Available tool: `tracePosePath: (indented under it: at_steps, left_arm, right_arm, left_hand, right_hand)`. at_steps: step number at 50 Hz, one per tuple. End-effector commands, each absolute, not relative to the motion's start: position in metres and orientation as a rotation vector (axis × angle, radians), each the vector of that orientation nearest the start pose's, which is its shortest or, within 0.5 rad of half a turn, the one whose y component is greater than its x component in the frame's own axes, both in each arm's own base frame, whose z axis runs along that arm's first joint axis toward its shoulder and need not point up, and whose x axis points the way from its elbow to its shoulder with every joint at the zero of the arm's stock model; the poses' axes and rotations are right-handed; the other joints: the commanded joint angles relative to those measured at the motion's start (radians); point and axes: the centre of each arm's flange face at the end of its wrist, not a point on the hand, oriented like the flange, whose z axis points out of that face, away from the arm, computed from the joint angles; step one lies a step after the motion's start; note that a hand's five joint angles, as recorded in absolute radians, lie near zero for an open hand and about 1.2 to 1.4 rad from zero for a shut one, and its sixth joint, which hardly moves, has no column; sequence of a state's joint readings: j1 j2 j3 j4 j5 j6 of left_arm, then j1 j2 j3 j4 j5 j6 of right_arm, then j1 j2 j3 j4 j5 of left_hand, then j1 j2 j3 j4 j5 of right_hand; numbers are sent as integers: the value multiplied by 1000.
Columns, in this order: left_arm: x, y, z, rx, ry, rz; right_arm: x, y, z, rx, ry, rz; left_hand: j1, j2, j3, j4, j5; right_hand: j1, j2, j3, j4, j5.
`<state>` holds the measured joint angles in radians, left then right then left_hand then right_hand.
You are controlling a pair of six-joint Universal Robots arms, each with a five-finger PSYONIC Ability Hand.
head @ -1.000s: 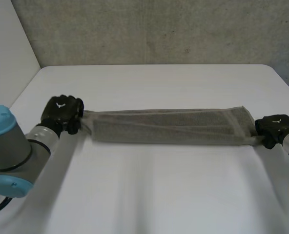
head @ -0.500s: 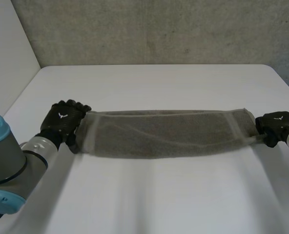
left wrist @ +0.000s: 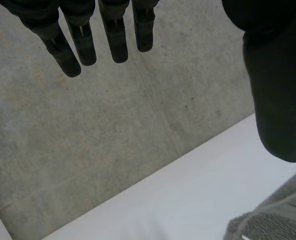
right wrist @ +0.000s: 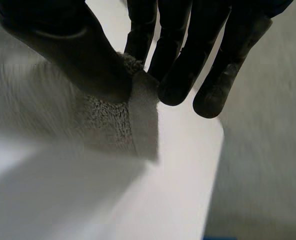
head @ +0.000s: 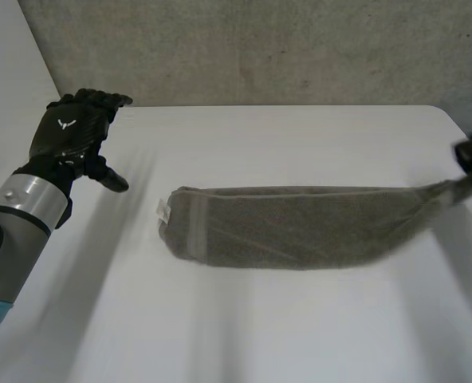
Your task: Fold the towel.
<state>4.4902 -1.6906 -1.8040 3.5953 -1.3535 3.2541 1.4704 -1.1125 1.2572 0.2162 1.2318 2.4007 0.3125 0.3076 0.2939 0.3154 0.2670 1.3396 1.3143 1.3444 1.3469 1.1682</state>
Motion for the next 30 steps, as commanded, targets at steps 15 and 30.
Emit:
tracePosePath:
  at_steps: [15,30]
  left_arm:
    - [-241,-286,237,720,2222,-2484]
    - [-263,-274,211,822,2318,-2422]
  right_arm:
    - [422,-202,175,-1704,1518,-1697]
    - [375,-239,192,-1398,1822,-1698]
  left_hand:
    - [-73,-68,-54,-75,-202]
    - [-73,-68,-54,-75,-202]
  right_hand:
    - [57,82,52,49,54]
    - [-1165,-1140,-1170,-1172,-1168]
